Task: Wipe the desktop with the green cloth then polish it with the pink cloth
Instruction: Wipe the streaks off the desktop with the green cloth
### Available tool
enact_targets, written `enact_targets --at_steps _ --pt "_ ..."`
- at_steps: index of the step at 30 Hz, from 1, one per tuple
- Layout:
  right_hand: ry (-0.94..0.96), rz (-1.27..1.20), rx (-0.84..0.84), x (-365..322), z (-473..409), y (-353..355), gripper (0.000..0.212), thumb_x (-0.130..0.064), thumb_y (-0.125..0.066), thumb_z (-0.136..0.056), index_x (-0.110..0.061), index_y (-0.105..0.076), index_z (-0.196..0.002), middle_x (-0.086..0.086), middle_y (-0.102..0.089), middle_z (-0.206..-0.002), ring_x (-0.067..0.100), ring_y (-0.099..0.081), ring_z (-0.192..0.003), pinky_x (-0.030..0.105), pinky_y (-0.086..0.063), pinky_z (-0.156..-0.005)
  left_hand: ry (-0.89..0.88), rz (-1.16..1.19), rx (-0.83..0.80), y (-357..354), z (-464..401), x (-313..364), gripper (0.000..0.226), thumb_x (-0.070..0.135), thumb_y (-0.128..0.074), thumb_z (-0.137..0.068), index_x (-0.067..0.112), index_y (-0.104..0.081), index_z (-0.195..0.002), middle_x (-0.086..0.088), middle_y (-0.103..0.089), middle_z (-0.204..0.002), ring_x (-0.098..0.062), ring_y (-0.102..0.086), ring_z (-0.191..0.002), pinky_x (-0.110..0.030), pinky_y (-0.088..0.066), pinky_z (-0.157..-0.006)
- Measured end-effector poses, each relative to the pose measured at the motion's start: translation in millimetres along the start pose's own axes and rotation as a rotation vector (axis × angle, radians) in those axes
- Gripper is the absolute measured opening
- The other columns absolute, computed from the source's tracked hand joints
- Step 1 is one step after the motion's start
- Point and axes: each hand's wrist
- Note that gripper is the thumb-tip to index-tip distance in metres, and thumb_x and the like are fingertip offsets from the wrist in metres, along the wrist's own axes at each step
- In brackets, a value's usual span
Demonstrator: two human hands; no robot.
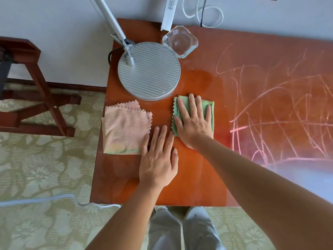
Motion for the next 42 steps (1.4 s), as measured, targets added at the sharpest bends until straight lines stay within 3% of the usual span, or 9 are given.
enact_targets --at_steps 16,22,30,35,42 --pt "0.024 0.049 -0.012 25 -122 39 0.06 -0.056 -0.005 -0.1 -0.04 0.006 -0.156 -0.001 0.01 -0.167 0.02 0.016 -0.152 0.051 0.011 -0.121 -0.001 0.026 0.033 -2 1 -1 0.056 0.04 -0.042 -0.102 0.017 -0.045 -0.152 -0.008 -0.033 -0.163 -0.027 -0.026 -0.153 -0.05 -0.018 -0.124" --pt "0.009 0.011 0.048 20 -71 23 0.064 -0.059 -0.002 -0.099 -0.036 0.004 -0.158 0.001 0.005 -0.168 0.022 0.012 -0.153 0.051 0.008 -0.122 -0.003 0.026 0.027 -2 1 -1 0.055 0.04 -0.043 -0.101 0.017 -0.046 -0.152 -0.009 -0.035 -0.162 -0.028 -0.027 -0.153 -0.051 -0.019 -0.124" --pt "0.108 0.037 -0.019 40 40 5 0.063 -0.06 -0.001 -0.1 -0.037 0.01 -0.157 0.0 0.011 -0.167 0.023 0.018 -0.152 0.051 0.006 -0.123 0.023 -0.016 -0.048 7 -1 2 0.057 0.041 -0.036 -0.102 0.016 -0.047 -0.151 -0.009 -0.036 -0.162 -0.027 -0.028 -0.152 -0.052 -0.021 -0.123" --pt "0.135 0.016 -0.023 48 38 6 0.061 -0.059 0.001 -0.1 -0.038 0.012 -0.157 -0.001 0.014 -0.166 0.023 0.02 -0.151 0.049 0.009 -0.122 0.123 0.0 -0.025 13 -17 20 0.054 0.04 -0.032 -0.1 0.011 -0.06 -0.136 -0.012 -0.052 -0.15 -0.031 -0.043 -0.141 -0.054 -0.031 -0.114" --pt "0.169 0.01 -0.014 63 3 10 0.062 -0.057 0.001 -0.099 -0.037 0.009 -0.157 0.001 0.013 -0.167 0.023 0.02 -0.151 0.049 0.013 -0.121 0.082 0.079 -0.016 4 -82 50 0.056 0.031 -0.032 -0.097 0.01 -0.051 -0.145 -0.01 -0.038 -0.161 -0.028 -0.029 -0.152 -0.053 -0.022 -0.122"
Point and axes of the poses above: each hand's wrist, its own z-axis away from the middle knuckle, its own y-axis out of the back of the hand, x = y × z
